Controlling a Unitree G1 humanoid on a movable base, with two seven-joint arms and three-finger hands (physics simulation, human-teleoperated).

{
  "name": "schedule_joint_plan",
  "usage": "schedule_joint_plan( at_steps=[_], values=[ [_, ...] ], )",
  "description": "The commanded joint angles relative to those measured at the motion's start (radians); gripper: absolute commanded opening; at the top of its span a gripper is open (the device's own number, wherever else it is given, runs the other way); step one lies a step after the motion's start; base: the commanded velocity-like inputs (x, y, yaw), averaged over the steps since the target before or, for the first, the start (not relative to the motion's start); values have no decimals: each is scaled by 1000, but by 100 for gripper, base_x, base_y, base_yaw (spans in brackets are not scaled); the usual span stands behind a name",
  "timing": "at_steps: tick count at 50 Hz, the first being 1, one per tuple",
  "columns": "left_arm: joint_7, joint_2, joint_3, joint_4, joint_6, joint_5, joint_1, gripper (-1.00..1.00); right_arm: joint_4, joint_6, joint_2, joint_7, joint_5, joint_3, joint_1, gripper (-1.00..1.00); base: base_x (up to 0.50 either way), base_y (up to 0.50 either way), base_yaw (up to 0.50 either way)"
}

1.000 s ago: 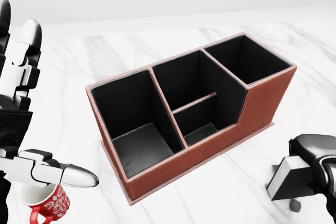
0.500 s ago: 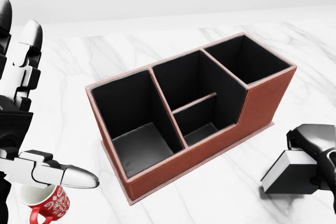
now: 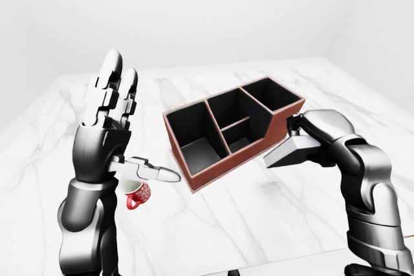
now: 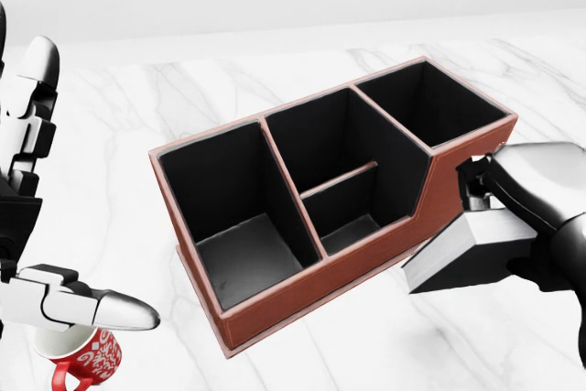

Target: Pick up the book and place it in the left compartment of the caddy.

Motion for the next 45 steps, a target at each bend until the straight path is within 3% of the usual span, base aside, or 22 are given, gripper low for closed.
schedule_joint_plan(
  at_steps=[1, 7, 11, 22, 37, 45],
  values=[
    [-18, 16, 79, -19, 0, -27, 11, 100, -188, 0, 81, 0, 39, 80, -134, -100, 0, 0, 0],
    [-11, 23, 106, -3, 0, -52, 16, 100, -185, 22, 153, 0, 14, 168, -247, -100, 0, 0, 0],
    [-10, 25, 113, 0, 0, -67, 22, 100, -154, 0, 211, 0, -18, 232, -309, -100, 0, 0, 0],
    [-15, 29, 121, 35, 0, -92, 31, 100, -49, 0, 368, 0, -103, 337, -418, -100, 0, 0, 0],
    [-20, 33, 127, 38, 0, -114, 31, 100, 90, 0, 448, 0, -140, 380, -479, -100, 0, 0, 0],
    [-24, 32, 134, 51, 0, -122, 37, 100, 214, 0, 459, -81, -181, 385, -521, -100, 0, 0, 0]
  ],
)
